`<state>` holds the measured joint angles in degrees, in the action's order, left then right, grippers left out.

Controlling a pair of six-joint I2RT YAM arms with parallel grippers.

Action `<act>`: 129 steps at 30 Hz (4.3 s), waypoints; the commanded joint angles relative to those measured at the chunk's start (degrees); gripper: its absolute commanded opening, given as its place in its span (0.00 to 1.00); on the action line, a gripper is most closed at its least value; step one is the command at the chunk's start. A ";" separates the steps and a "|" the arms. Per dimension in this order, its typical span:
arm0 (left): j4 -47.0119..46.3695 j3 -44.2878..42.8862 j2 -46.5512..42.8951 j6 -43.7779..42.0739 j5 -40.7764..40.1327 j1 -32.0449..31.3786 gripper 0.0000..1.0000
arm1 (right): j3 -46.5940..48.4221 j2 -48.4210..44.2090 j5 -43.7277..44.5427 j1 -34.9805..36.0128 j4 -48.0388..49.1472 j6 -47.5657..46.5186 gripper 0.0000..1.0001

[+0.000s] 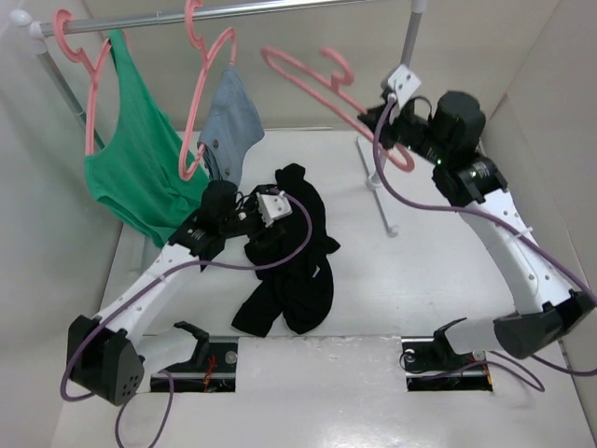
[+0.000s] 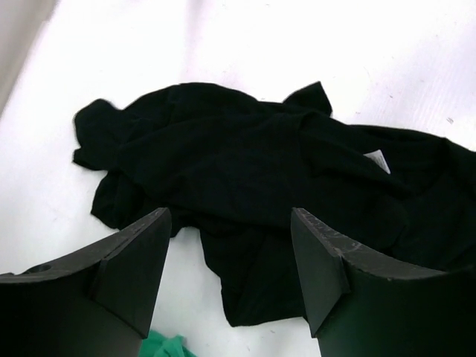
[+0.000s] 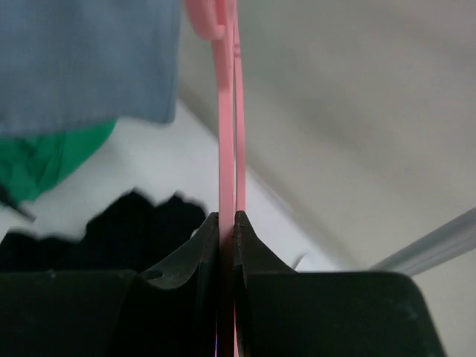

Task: Place the t-shirt on the hanger
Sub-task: Grab a hanger with the right arm, then place tshirt on hanger

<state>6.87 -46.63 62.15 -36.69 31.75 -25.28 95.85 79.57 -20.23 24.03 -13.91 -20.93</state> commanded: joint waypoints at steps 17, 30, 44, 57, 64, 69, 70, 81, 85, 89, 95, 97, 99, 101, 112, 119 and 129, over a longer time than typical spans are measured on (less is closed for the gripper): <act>9.91 -25.34 37.32 -7.69 -13.46 -14.27 0.74 | -45.93 -29.47 6.25 -6.54 -1.56 10.82 0.00; 15.08 -24.99 41.30 -12.53 -12.16 -13.57 0.13 | -46.55 -31.14 5.22 -6.54 -12.44 11.35 0.00; 18.36 -32.82 37.69 -4.01 -7.67 -6.80 0.00 | -32.84 -35.19 -8.65 -6.54 -39.61 10.64 0.00; 17.21 -35.37 37.08 -0.41 -7.67 -6.80 0.00 | -44.08 -41.51 -20.63 -6.54 -33.12 13.45 0.00; 19.93 -35.99 35.67 0.12 -4.24 -6.80 0.00 | -46.89 -44.33 -10.19 -6.54 -29.52 17.49 0.00; 22.48 -35.99 32.95 -1.19 -2.57 -6.80 0.00 | -47.43 -43.27 -8.69 -6.54 -23.45 19.61 0.00; 22.48 -35.99 32.95 -1.19 -2.57 -6.80 0.00 | -47.43 -42.75 -8.08 -6.54 -22.66 19.61 0.00; 26.08 -50.83 32.33 5.40 8.32 -7.95 0.00 | -50.59 -38.88 -4.73 -1.88 -2.10 25.75 0.00; 26.70 -55.67 30.57 8.29 13.42 -7.95 0.00 | -49.02 -34.58 0.61 0.48 3.01 24.64 0.00; 24.08 -56.73 26.80 11.02 18.43 -7.95 0.00 | -46.64 -30.45 3.09 0.49 9.42 23.57 0.00; 25.02 -61.55 23.54 7.19 24.41 -8.47 0.00 | -41.81 -24.56 3.10 0.49 17.07 18.74 0.00; 31.16 -62.79 23.54 2.43 24.94 -8.47 0.00 | -41.80 -24.02 1.43 0.49 19.26 17.59 0.00; 37.99 -61.83 23.02 -5.62 24.33 -8.47 0.00 | -41.80 -23.50 1.42 0.49 22.60 16.98 0.00; 42.50 -59.47 22.31 -12.32 23.72 -8.47 0.00 | -43.11 -24.02 0.55 0.49 25.75 16.97 0.00; 33.57 -59.80 18.72 -14.12 8.00 -7.95 0.59 | -57.08 -29.99 -11.32 -0.04 39.66 11.08 0.00; 31.00 -55.61 17.13 -21.23 2.36 -7.42 0.79 | -58.32 -31.76 -11.85 -0.04 40.19 9.06 0.00; 24.42 -49.34 21.51 -23.79 -5.02 -7.42 0.82 | -58.32 -34.83 -15.01 -0.04 38.79 9.06 0.00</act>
<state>37.32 -95.85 82.00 -61.47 29.69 -32.80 36.67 46.37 -32.45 24.29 17.63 -11.03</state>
